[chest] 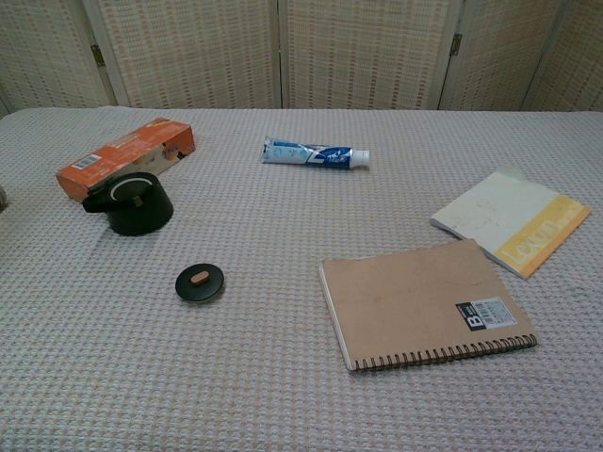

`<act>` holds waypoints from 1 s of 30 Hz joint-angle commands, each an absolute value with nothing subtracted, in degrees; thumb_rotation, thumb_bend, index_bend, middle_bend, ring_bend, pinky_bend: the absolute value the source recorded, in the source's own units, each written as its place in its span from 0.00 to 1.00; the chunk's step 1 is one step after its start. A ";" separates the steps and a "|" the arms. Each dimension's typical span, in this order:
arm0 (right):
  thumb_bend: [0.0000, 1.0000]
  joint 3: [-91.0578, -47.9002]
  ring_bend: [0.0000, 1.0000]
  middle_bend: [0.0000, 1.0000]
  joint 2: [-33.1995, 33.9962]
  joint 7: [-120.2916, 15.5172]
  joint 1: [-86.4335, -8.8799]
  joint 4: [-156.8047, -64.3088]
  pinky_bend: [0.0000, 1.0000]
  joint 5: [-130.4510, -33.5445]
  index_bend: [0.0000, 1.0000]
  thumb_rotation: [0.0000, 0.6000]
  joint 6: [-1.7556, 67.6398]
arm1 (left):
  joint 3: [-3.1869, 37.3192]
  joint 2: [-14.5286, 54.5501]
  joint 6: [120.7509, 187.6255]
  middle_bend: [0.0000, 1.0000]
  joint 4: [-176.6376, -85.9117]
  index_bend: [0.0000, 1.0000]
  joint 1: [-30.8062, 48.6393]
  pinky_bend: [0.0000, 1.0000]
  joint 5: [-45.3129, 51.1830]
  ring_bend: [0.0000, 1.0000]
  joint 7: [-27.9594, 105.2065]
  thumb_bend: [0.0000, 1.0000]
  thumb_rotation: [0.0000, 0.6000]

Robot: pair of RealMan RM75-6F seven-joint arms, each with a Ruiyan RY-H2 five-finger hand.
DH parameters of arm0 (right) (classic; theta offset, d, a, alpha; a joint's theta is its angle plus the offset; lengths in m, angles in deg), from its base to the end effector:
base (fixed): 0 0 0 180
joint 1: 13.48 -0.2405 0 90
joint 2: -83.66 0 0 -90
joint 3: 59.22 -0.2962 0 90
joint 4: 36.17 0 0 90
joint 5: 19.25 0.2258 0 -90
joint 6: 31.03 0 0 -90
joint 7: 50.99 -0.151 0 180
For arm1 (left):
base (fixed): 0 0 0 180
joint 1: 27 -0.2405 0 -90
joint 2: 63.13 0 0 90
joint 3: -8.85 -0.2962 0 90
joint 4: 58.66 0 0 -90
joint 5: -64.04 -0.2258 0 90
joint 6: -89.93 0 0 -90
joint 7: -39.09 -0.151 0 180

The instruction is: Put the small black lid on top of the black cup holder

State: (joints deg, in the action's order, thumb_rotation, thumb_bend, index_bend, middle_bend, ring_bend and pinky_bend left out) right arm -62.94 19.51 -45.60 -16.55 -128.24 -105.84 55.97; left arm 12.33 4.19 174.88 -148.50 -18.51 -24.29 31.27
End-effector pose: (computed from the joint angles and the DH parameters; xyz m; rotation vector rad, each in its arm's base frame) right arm -0.3552 -0.1847 0.1686 1.3797 -0.8080 0.8453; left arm -0.3381 0.2169 0.1449 -1.4828 -0.7411 -0.8878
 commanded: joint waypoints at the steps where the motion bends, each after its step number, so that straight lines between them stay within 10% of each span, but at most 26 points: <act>1: 0.37 -62.98 0.13 0.09 19.90 -45.50 -16.65 -128.41 0.00 -105.96 0.01 1.00 55.87 | 12.58 4.44 175.05 0.19 -147.68 0.16 -17.56 0.17 -25.79 0.24 31.88 0.23 1.00; 11: 0.37 -63.20 0.13 0.09 20.83 -45.36 -17.74 -129.11 0.00 -106.78 0.01 1.00 54.86 | 13.00 4.69 170.82 0.51 -145.02 0.29 -11.57 0.50 -30.79 0.53 34.06 0.22 1.00; 30: 0.37 -63.05 0.15 0.09 22.16 -45.26 -17.24 -130.29 0.00 -107.79 0.03 1.00 56.39 | 11.91 7.35 155.44 0.19 -145.29 0.23 1.24 0.64 -34.10 0.66 33.68 0.17 1.00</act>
